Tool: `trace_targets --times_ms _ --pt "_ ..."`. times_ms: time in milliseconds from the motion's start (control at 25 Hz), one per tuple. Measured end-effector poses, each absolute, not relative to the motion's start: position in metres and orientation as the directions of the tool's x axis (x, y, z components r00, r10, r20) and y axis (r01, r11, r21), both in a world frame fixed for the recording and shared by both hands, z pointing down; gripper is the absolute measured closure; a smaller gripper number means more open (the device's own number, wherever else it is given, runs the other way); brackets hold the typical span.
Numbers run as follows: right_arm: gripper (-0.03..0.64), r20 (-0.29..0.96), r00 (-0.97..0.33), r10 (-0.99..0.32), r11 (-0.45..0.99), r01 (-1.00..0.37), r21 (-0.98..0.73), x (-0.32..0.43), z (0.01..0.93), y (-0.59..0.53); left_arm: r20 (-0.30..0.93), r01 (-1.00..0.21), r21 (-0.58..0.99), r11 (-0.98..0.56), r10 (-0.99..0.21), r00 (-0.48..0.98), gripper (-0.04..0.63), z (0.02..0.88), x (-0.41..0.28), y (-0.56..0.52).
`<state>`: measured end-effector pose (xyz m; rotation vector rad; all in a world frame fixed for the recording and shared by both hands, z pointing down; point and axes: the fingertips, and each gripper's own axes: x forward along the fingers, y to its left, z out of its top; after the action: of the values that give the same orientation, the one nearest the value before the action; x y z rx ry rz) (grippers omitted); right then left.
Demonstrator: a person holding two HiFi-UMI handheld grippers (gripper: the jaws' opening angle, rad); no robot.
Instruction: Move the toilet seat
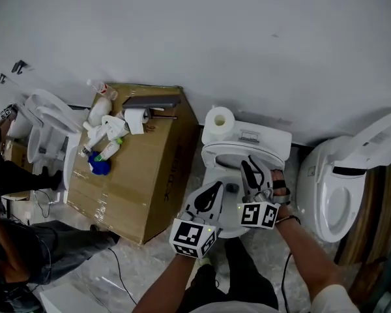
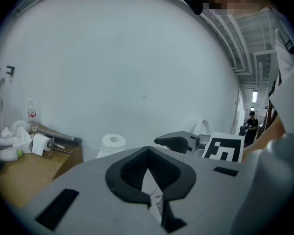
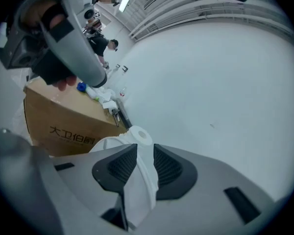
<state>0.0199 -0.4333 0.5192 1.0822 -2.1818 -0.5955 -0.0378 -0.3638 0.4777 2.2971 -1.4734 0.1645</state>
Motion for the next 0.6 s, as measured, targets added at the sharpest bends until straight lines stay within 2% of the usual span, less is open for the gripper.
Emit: trace_targets --times_ms 320,600 --pt "0.566 0.326 -0.431 -0.842 0.530 -0.776 0.341 0.019 0.449 -0.358 0.310 -0.856 0.270 -0.440 -0.802 0.510 0.587 0.436 -0.042 -0.306" --pt "0.578 0.276 -0.411 -0.868 0.461 -0.876 0.143 0.013 0.381 -0.283 0.260 -0.813 0.261 -0.520 -0.774 0.578 0.588 0.375 -0.048 -0.241"
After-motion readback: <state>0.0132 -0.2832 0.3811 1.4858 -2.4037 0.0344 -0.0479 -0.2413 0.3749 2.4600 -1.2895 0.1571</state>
